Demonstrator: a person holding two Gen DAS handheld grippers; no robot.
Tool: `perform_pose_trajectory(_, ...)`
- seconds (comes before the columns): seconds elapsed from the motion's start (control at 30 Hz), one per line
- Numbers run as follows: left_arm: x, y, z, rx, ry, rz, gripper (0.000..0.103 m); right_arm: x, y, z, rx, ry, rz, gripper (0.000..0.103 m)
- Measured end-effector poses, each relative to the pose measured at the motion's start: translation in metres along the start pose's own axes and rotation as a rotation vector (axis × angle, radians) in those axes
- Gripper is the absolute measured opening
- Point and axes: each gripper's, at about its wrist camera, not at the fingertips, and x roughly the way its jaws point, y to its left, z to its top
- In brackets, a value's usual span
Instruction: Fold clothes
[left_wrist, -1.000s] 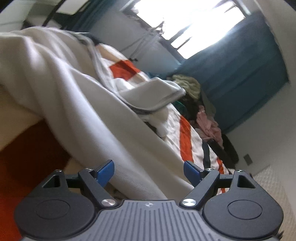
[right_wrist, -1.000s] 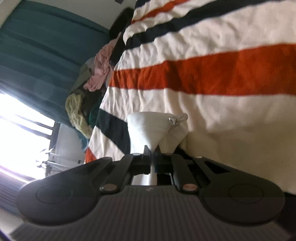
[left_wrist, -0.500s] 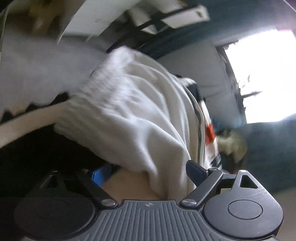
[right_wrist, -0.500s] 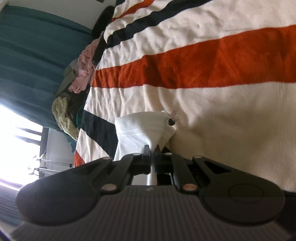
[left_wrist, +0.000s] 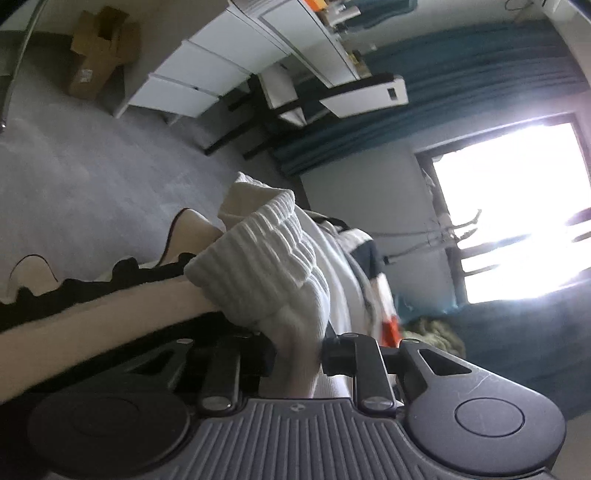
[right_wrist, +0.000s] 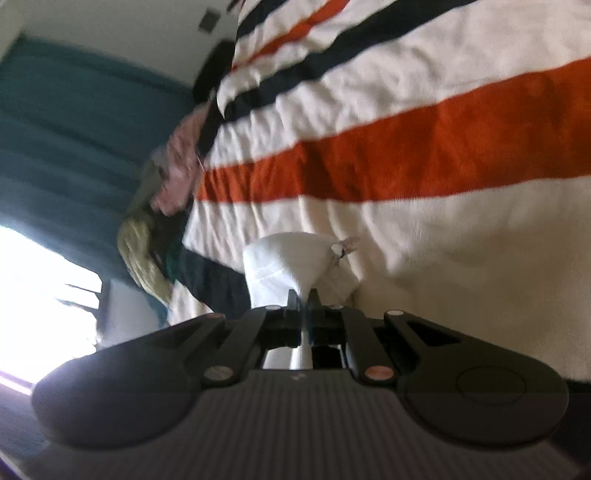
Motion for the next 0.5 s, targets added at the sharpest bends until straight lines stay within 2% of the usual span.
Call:
perform_pose_trajectory(0.1,-0.037,-0.001,0.011,0.014,0.038,-0.008,0.023,-0.019,-0.005,0.000,0.031,-0.036,-0.008,0.006)
perform_pose_trajectory(0.23,-0.071,0.015,0.023,0.052,0.082,0.037,0.022,-0.045,-0.039,-0.005,0.173,-0.041,-0.140,0.006)
perform_pose_trajectory(0.33,-0.074,0.033,0.018,0.096,0.104,0.138,0.022,-0.053,-0.064,-0.007,0.281,-0.010,-0.264,0.006)
perform_pose_trajectory(0.43,-0.070,0.046,0.012,0.142,0.116,0.186,0.024,-0.055,-0.064,-0.006,0.271,-0.011,-0.296,0.009)
perform_pose_trajectory(0.5,-0.068,0.049,0.010,0.158,0.114,0.193,0.027,-0.057,-0.060,-0.006,0.249,-0.026,-0.308,0.013)
